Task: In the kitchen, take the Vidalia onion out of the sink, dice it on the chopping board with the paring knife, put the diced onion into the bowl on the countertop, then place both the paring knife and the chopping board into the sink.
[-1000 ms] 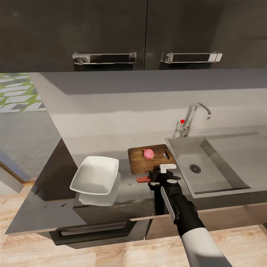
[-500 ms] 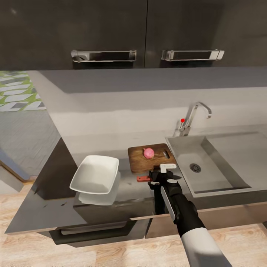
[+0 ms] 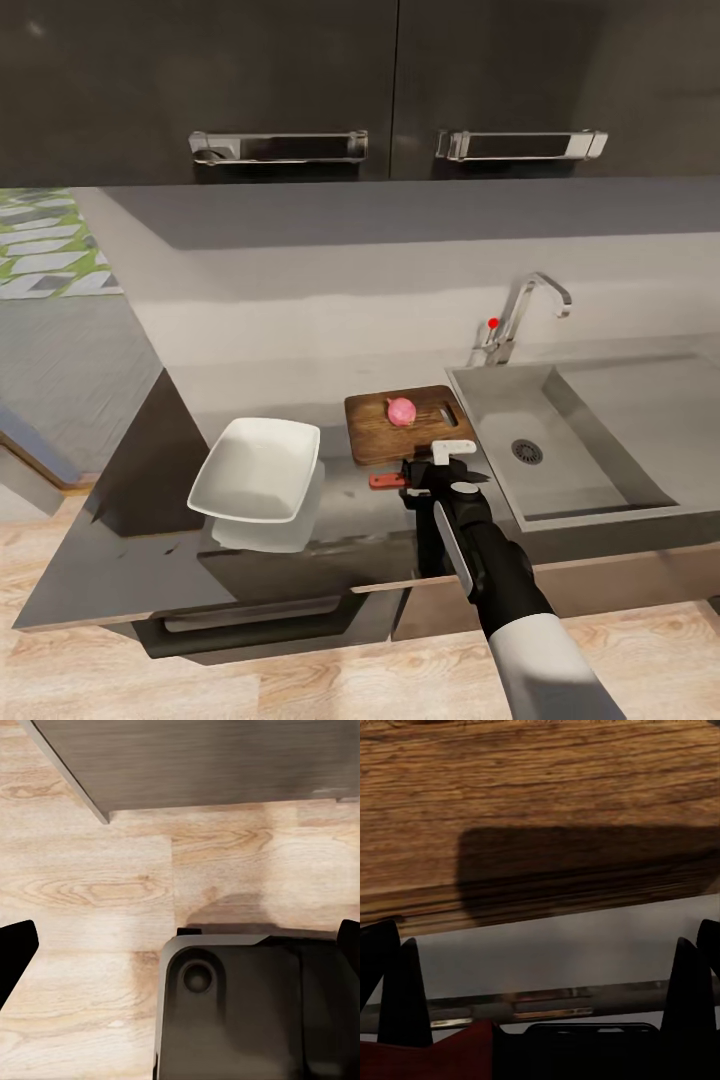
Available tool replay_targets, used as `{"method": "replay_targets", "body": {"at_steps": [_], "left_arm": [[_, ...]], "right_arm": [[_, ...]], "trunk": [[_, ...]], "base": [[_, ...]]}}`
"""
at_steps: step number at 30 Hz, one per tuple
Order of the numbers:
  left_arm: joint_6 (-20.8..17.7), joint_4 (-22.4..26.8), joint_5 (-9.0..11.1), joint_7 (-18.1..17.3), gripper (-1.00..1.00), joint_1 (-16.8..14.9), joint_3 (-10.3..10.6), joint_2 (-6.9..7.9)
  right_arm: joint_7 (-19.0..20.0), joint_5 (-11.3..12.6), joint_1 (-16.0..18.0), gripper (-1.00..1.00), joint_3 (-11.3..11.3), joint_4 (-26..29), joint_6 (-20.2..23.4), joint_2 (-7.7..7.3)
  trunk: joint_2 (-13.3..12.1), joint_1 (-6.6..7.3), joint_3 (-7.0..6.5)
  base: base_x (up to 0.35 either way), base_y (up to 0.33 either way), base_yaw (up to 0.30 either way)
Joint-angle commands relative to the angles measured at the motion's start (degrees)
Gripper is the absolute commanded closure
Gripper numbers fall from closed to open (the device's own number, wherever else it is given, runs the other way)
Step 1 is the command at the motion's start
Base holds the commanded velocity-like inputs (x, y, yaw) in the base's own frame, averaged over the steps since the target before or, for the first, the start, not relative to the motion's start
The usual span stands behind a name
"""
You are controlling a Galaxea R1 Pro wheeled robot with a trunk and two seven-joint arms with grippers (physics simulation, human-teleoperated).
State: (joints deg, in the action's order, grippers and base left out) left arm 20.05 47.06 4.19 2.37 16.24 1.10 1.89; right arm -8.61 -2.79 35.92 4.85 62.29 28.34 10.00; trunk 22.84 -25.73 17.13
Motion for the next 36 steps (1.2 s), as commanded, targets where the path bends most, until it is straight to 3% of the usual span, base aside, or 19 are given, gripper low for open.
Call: {"method": "replay_targets", "body": {"at_steps": [1, 17, 29, 32, 36], "left_arm": [[0.08, 0.01, 0.41, 0.1, -1.0, 0.02, 0.13, 0.03], [0.08, -0.31, 0.38, 0.1, -1.0, 0.02, 0.13, 0.03], [0.08, -0.31, 0.38, 0.09, -1.0, 0.02, 0.13, 0.04], [0.08, -0.32, 0.38, 0.11, -1.0, 0.02, 0.13, 0.02], [0.08, -1.0, 0.45, 0.11, -1.0, 0.04, 0.13, 0.04]], "right_arm": [[-0.18, -0.64, 0.03, -1.0, 0.07, -0.68, 0.58, 0.0], [-0.18, -0.64, 0.03, -1.0, 0.07, -0.68, 0.58, 0.0], [-0.18, -0.64, 0.03, -1.0, 0.07, -0.68, 0.5, 0.0], [-0.12, -0.7, 0.03, -1.0, 0.07, -0.68, -0.6, 0.0], [-0.1, -0.79, 0.03, -1.0, 0.03, -0.68, -5.23, 0.0]], "trunk": [[0.08, -0.05, 0.1], [0.08, -0.05, 0.1], [0.08, -0.05, 0.1], [0.08, -0.05, 0.1], [0.08, -0.05, 0.1]], "base": [[-0.007, 0.0, 0.0], [-0.26, 0.0, 0.0], [-0.038, 0.0, 0.0], [0.0, 0.0, 0.0], [0.0, 0.0, 0.0]]}}
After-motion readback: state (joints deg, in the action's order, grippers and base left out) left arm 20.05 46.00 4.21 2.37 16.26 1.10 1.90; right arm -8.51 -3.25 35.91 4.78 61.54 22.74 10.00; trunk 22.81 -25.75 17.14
